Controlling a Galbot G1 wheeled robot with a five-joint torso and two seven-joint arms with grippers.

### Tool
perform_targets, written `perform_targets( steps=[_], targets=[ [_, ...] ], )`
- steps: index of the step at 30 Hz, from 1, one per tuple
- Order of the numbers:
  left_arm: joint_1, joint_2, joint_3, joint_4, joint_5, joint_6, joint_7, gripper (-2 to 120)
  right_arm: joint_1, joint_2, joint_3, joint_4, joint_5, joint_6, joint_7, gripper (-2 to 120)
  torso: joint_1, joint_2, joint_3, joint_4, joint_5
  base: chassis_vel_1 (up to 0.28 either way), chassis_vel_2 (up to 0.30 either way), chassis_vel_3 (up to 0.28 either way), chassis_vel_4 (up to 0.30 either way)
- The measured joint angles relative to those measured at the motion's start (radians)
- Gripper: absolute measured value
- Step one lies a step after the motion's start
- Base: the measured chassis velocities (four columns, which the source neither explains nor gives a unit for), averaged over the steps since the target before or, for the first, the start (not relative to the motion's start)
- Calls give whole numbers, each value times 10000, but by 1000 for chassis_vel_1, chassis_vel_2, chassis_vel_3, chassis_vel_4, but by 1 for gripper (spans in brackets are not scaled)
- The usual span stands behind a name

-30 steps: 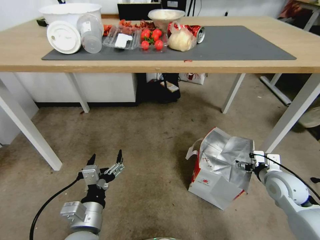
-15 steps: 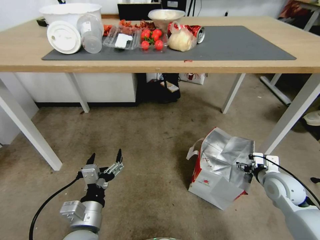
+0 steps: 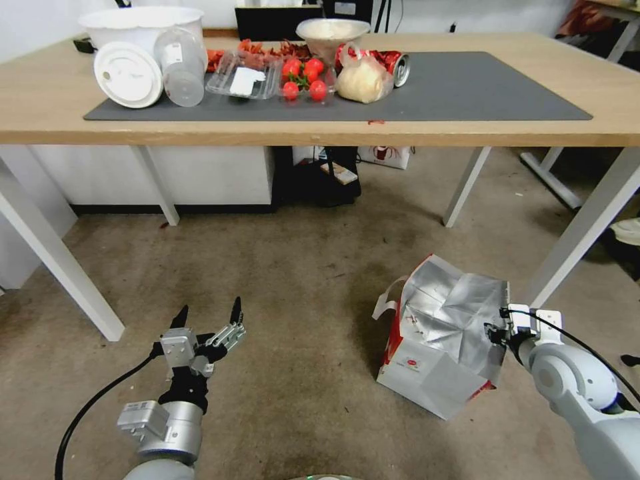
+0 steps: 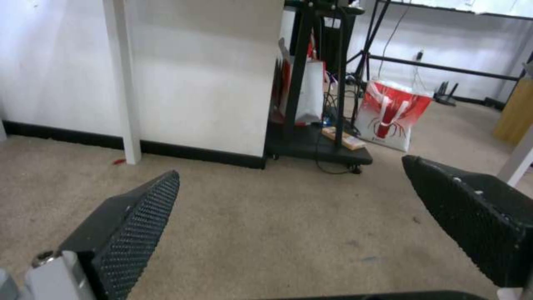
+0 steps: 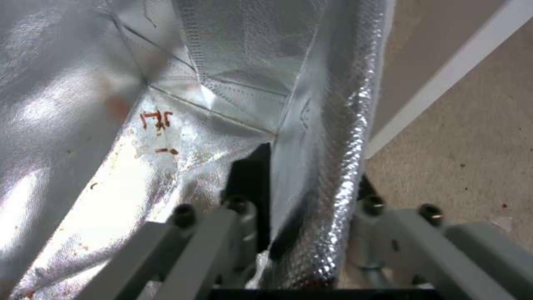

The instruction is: Pick up the food delivery bag from the floor and place it on the table.

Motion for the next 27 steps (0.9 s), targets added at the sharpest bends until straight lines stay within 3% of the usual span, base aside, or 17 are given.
perform_targets(
  steps=[2,5,12,15,16,19,24,27],
  targets=[
    [1,-11,-1,-10,0,-3,-5,100,0,-33,0,-10,-22,182,-155,5,-1,0,0,0,1,0,0,0,0],
    [3,-23,-1,-13,0,-7,-12,100,-2,-107,6,-31,-72,505,-495,0,0,0,0,0,1,0,0,0,0],
    [27,-9,-33,-71,-1,-17,-45,100,-260,-659,113,142,-420,1625,-2251,0,0,0,0,0,2,0,0,0,0],
    [29,0,-48,-111,-16,-16,-59,100,-519,-1456,230,486,-512,2191,-3729,0,0,0,0,0,1,0,0,0,0],
    [29,0,-48,-111,-16,-16,-59,100,-519,-1456,230,486,-512,2191,-3729,0,0,0,0,0,1,0,0,0,0],
    [31,13,-50,-124,-35,-1,-84,100,-670,-2328,299,648,-586,3129,-5617,0,0,0,0,-1,3,0,0,0,0],
    [33,10,-50,-125,-38,28,-120,100,-593,-3274,307,671,-459,3989,-7050,0,0,0,0,1,2,0,0,0,0],
    [37,9,-47,-126,-37,40,-147,100,-509,-4239,263,450,-147,4774,-8999,0,0,1,0,1,1,0,0,0,0]
  ],
)
